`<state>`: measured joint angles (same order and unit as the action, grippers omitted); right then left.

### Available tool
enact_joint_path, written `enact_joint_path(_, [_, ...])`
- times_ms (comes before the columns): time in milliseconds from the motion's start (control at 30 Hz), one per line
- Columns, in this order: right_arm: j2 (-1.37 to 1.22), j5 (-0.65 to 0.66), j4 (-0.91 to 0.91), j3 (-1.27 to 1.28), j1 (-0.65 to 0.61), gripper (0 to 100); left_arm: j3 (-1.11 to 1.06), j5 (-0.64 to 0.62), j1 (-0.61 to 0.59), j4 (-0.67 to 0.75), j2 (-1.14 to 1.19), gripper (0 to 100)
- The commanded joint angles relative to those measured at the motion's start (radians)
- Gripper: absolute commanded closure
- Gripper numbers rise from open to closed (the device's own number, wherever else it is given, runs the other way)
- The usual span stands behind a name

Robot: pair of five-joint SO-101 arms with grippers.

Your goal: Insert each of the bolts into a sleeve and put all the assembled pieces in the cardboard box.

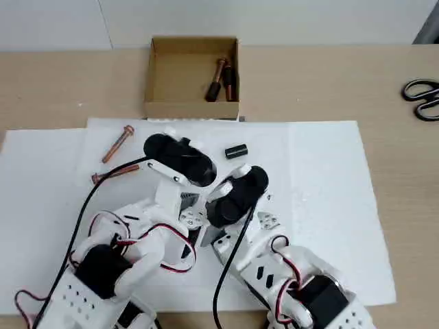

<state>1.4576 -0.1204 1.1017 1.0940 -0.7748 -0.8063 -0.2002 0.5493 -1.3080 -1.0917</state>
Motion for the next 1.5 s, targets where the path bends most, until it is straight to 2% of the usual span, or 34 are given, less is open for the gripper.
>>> enact_joint_path(0, [0.013,-0.003,-0.027,-0.008,0.012,99.5,0.01,0.075,-0.06,-0.017,0.002,80])
enact_joint_path(467, [0.015,-0.006,-0.033,0.043,0.019,99.5,0.119,0.17,-0.29,-0.012,0.002,81])
enact_joint_path(700, [0.015,-0.005,-0.035,0.043,0.105,99.5,0.111,0.169,-0.35,-0.017,0.006,100])
enact_joint_path(867, [0.015,-0.003,-0.036,0.043,0.139,99.5,-0.007,0.169,-0.391,0.0,0.002,99])
enact_joint_path(1000, [0.01,-0.003,-0.036,0.043,0.193,99.5,-0.127,0.167,-0.453,0.074,0.002,99])
enact_joint_path(1100, [0.007,-0.005,-0.036,0.043,0.248,99.5,-0.2,0.167,-0.511,0.181,0.002,99])
enact_joint_path(1233, [0.005,-0.009,-0.047,0.046,0.294,99.5,-0.32,0.167,-0.526,0.31,0.002,99])
enact_joint_path(1467, [0.004,-0.003,-0.294,0.163,0.367,99.5,-0.478,0.167,-0.526,0.431,0.002,99])
